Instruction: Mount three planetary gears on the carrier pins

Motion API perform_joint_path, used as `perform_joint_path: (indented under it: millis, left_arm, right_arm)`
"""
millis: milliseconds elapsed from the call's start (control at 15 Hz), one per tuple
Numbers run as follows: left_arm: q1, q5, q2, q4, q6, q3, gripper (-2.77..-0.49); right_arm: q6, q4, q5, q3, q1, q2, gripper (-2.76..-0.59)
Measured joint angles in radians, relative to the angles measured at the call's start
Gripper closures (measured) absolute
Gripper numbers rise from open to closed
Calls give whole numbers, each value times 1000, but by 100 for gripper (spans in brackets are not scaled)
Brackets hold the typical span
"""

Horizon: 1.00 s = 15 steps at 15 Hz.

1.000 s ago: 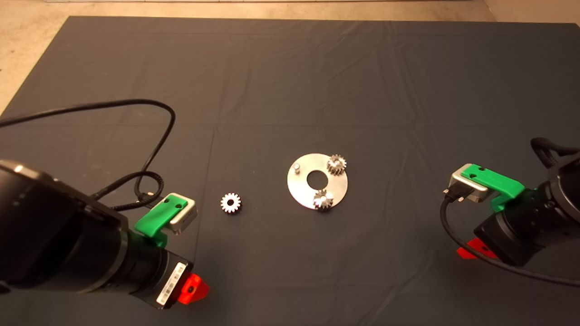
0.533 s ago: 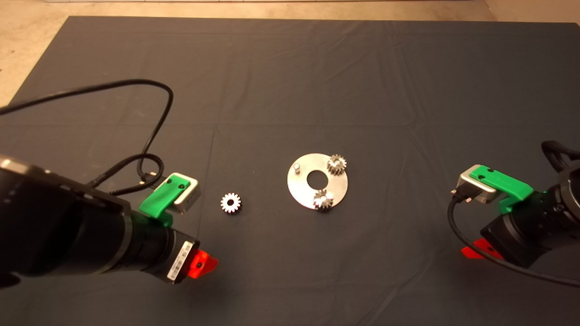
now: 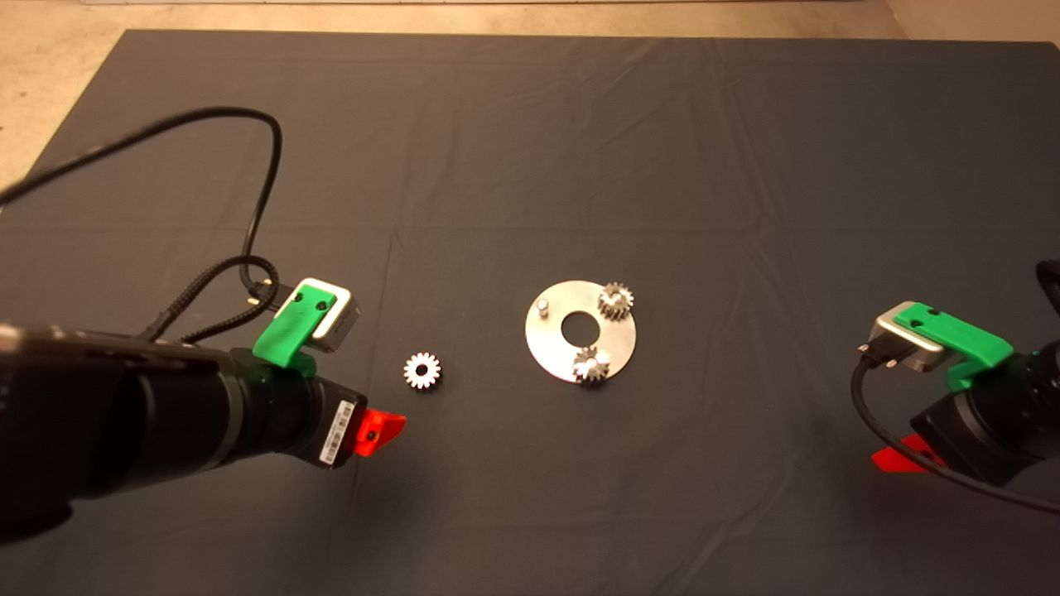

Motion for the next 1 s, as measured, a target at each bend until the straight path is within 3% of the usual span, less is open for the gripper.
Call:
perform_joint_path:
  millis: [200, 533, 733, 1000]
  left_arm:
    - [93, 0, -6, 150, 18, 0, -275]
    - [220, 0, -6, 305, 49, 0, -275]
    - [277, 0, 2, 354, 93, 0, -275]
    - [296, 0, 8, 381, 150, -4, -275]
  right_arm:
    - [-18, -2, 0, 1, 0, -16, -147]
    - [-37, -3, 0, 1, 0, -24, -147]
    - [-44, -3, 0, 2, 0, -26, -147]
    - [-46, -3, 0, 2, 0, -26, -147]
